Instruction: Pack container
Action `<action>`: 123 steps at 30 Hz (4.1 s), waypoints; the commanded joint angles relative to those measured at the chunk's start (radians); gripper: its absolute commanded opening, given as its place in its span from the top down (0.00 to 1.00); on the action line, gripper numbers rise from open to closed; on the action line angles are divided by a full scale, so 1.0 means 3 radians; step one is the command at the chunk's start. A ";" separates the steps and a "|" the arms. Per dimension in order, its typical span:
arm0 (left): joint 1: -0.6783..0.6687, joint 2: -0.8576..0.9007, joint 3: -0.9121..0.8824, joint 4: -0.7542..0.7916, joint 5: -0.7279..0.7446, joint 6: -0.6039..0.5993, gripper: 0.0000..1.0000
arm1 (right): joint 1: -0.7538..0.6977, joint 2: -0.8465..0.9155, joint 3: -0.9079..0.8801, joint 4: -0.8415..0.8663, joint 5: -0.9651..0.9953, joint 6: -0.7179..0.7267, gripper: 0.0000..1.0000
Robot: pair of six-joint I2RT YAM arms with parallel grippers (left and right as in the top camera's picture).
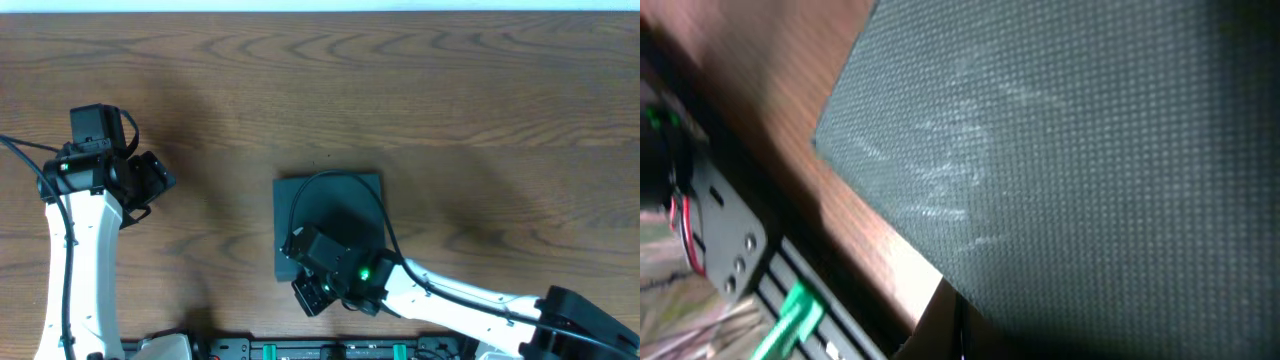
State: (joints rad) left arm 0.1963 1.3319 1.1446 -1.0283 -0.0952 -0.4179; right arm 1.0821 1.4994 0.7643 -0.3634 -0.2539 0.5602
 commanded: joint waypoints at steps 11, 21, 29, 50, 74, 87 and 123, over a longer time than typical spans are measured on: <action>0.0020 0.0027 0.0010 -0.0011 -0.0003 0.0023 0.05 | -0.0701 0.0108 0.0001 0.0114 0.0497 -0.0206 0.98; 0.0020 0.0027 0.0010 -0.0011 -0.0003 0.0023 0.05 | -0.1114 0.0112 0.0001 0.0439 0.0483 -0.0319 0.99; 0.0020 0.0027 0.0010 -0.0011 -0.0004 0.0023 0.05 | -0.1361 0.0294 0.0004 0.0753 0.0253 -0.0469 0.99; 0.0020 0.0027 0.0010 -0.0011 -0.0003 0.0023 0.05 | -0.1658 0.0346 0.0010 0.0551 0.0820 -0.0472 0.99; 0.0020 0.0027 0.0010 -0.0011 -0.0003 0.0023 0.05 | -0.1706 -0.0099 0.0022 0.0731 0.0520 -0.0407 0.99; 0.0020 0.0027 0.0010 -0.0011 -0.0003 0.0023 0.05 | -0.2804 -0.1890 0.0000 -0.0332 -0.0011 -0.1514 0.99; 0.0020 0.0027 0.0010 -0.0011 -0.0004 0.0023 0.05 | -0.3607 -0.4440 -0.2122 0.1822 0.0820 -0.1792 0.01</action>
State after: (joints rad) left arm 0.1967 1.3334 1.1446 -1.0279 -0.0921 -0.4179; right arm 0.0261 0.2020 0.1543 0.1844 -0.0223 0.0326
